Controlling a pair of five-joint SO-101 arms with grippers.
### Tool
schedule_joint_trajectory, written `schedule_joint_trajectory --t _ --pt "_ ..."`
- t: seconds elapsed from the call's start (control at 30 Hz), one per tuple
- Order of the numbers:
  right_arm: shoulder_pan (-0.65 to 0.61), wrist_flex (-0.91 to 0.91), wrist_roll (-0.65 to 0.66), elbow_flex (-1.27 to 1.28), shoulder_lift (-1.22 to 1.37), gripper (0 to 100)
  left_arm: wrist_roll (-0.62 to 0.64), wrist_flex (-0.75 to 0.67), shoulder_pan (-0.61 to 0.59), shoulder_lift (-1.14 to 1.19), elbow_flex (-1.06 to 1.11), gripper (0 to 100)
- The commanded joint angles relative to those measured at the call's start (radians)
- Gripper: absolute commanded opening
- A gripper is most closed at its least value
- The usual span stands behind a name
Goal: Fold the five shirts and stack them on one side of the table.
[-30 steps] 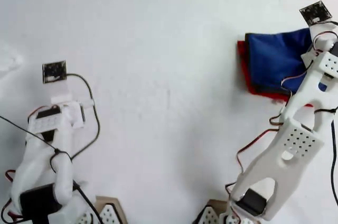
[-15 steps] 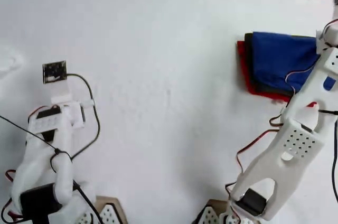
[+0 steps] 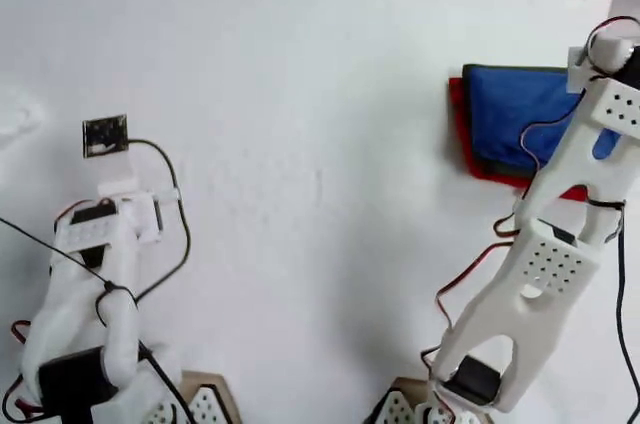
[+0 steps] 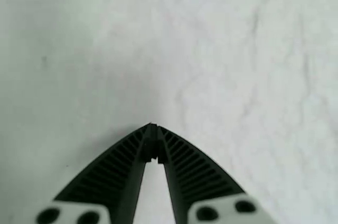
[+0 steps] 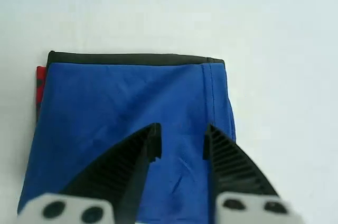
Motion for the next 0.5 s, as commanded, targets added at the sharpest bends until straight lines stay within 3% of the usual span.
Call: schedule_joint_trajectory --t 0.0,0.13,0.47 --pt "-0.045 0.159 -0.009 -0.040 -0.076 13.9 -0.008 -0.037 0.023 -0.015 0.002 3" --pt "-0.036 0.170 -0.015 0.011 -0.087 1.3 -0.054 -0.057 0.037 -0.015 0.019 3" --pt "-0.016 0.171 -0.015 0.178 -0.188 1.9 -0.055 -0.057 0.040 -0.015 0.022 3"
